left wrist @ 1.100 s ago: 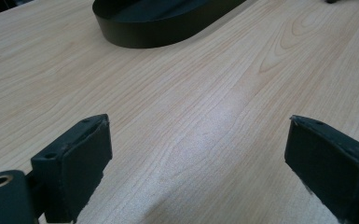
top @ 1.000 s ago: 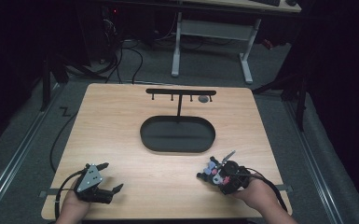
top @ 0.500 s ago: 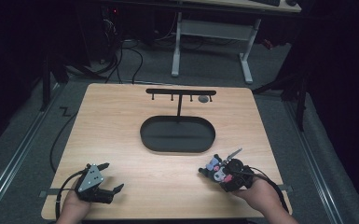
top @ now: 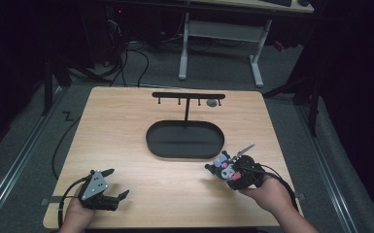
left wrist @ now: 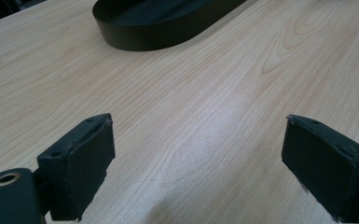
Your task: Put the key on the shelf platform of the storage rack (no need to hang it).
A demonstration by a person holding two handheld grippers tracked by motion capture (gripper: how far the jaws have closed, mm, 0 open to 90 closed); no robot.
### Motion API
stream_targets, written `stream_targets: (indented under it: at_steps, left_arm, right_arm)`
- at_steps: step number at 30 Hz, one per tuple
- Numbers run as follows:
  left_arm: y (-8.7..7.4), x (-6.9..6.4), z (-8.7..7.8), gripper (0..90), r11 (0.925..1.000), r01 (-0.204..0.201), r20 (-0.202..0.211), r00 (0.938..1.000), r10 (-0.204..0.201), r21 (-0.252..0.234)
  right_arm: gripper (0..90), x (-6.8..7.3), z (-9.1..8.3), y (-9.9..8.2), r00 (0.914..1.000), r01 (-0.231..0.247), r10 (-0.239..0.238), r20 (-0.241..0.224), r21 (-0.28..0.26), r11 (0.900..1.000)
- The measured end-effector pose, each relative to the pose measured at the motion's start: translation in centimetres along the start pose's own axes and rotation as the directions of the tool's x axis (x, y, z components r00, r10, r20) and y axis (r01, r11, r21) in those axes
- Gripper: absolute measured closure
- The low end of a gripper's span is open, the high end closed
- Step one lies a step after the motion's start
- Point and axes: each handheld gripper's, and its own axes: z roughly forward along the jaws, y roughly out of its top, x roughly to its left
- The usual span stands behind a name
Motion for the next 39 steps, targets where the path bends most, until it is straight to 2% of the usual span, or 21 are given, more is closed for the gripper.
stream_targets:
  at_steps: [4, 15, 21, 24, 33, 39]
  left_arm:
    - [-0.1, -0.1, -0.2, 9.9, 1.0, 0.001, 0.001, 1.0, -0.001, 0.005]
    - [-0.4, 0.2, -0.5, 8.9, 0.9999, 0.015, -0.009, 0.9998, -0.015, 0.005]
    - [-0.4, 0.3, -0.5, 8.1, 0.9997, 0.024, -0.012, 0.9996, -0.024, 0.001]
    - [-0.2, 0.3, -0.5, 6.5, 0.9995, 0.029, -0.013, 0.9995, -0.029, -0.014]
    - [-0.4, 0.3, -0.5, 4.9, 0.9996, 0.027, -0.008, 0.9996, -0.027, 0.009]
    - [-0.4, 0.4, -0.5, 2.7, 0.9995, 0.03, -0.008, 0.9995, -0.03, -0.005]
  right_arm:
    - [47.6, -0.2, -0.7, 0.8, 0.9999, -0.004, 0.005, 0.009, -0.016, 0.9999]
    - [47.6, -0.3, -1.4, 3.0, 0.9999, -0.003, 0.002, -0.012, -0.027, 0.9996]
    - [47.5, -0.4, -1.3, 4.1, 0.9998, -0.008, 0.007, -0.02, -0.05, 0.9987]
    - [47.6, -0.3, -1.2, 4.6, 0.9998, -0.005, 0.004, -0.019, -0.05, 0.9987]
    - [47.6, -0.3, -0.6, 6.2, 0.9998, 0.002, -0.003, -0.018, -0.048, 0.9988]
    - [47.6, -0.4, -0.2, 7.1, 1.0, -0.002, 0.001, -0.009, -0.048, 0.9989]
